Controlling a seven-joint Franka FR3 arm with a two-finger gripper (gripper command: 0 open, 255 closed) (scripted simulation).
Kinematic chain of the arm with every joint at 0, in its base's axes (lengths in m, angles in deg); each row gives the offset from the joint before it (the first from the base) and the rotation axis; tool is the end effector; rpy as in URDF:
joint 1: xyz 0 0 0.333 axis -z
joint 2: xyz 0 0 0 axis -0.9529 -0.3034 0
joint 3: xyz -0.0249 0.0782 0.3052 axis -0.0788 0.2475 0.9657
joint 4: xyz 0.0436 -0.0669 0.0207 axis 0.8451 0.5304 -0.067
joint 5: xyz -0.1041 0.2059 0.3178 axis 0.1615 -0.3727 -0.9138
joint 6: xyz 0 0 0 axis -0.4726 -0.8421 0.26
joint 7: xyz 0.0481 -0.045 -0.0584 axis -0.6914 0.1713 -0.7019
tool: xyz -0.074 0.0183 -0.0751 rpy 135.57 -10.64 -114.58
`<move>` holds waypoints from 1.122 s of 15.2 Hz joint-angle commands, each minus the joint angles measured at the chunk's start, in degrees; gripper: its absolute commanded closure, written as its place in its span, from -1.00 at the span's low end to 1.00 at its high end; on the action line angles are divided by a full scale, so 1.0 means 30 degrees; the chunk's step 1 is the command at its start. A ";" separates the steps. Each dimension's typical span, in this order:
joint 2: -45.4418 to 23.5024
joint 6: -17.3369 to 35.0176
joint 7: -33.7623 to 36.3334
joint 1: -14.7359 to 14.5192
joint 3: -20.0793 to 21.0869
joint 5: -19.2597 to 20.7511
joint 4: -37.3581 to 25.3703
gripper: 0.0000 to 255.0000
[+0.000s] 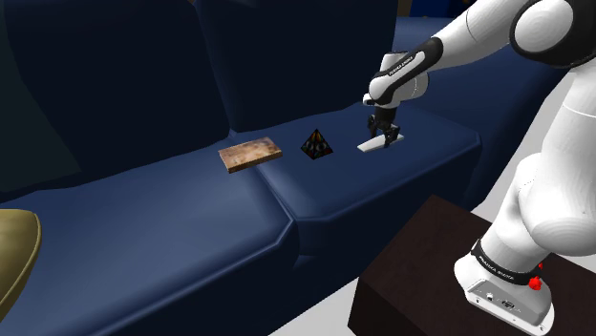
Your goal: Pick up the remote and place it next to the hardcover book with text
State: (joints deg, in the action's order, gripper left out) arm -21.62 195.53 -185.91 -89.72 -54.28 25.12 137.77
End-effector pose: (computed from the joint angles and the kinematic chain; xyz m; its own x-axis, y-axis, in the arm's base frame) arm 0.4943 -0.1962 0.3268 0.2258 0.9742 -0.0058 0.9741 -0.2258 -0.0068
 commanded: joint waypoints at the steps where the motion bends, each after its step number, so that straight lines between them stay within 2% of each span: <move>1: -0.0002 0.0003 -0.0001 0.0000 0.0000 0.0000 0.0000 1.00; 3: -0.0002 0.0005 -0.0001 0.0000 0.0001 0.0000 0.0001 1.00; 17: 0.2523 -0.3442 0.1518 -0.0291 -0.0130 0.2136 -0.1528 1.00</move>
State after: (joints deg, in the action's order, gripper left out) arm -14.77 186.02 -181.76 -90.55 -54.71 30.97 133.45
